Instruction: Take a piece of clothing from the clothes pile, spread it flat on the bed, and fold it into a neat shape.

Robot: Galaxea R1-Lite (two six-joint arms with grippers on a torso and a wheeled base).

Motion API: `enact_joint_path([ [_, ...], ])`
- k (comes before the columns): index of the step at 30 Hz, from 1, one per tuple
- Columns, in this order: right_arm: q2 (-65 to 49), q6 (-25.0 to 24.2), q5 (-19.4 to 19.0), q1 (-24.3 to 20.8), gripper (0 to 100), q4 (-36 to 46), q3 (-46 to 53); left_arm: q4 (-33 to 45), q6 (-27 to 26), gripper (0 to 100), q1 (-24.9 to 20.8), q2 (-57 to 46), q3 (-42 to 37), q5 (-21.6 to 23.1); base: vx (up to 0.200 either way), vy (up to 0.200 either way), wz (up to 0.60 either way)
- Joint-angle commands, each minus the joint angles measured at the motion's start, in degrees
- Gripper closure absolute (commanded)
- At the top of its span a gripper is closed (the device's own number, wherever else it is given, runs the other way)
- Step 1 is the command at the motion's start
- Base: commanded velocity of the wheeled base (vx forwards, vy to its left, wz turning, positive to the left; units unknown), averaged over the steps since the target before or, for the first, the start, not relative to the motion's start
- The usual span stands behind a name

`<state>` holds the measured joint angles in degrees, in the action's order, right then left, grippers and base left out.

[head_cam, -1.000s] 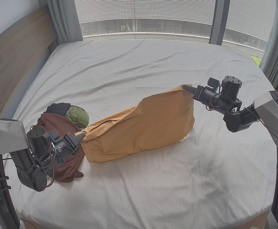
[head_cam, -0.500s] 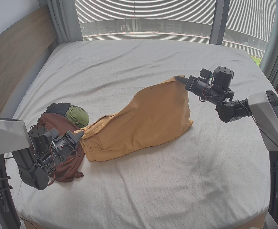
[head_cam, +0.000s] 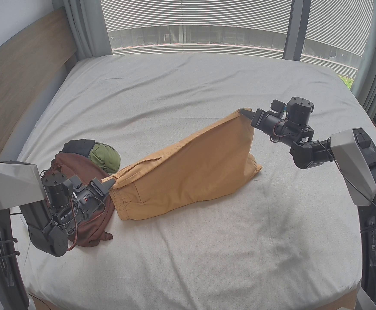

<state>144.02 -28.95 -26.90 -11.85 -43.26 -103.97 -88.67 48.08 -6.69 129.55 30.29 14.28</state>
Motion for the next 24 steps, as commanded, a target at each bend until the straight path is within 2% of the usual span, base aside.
enact_joint_path([
  [1,0.03,0.04,0.01,0.42,100,-0.07,0.35,-0.01,0.00,100,-0.07,0.44,0.12,-0.04,0.000,0.000,0.00],
  [11,2.23,0.21,0.63,-0.28,100,-0.15,-0.97,-0.01,0.00,100,0.01,2.55,1.96,-1.79,0.000,0.000,0.00],
  [15,5.75,0.21,1.59,-0.28,100,-0.42,-5.27,-0.01,0.08,100,0.19,3.69,3.37,-3.46,0.000,0.000,0.00],
  [24,9.17,0.30,1.77,-0.54,100,-0.77,-9.23,-0.01,0.08,100,0.28,4.04,3.81,-3.46,0.000,0.000,0.00],
])
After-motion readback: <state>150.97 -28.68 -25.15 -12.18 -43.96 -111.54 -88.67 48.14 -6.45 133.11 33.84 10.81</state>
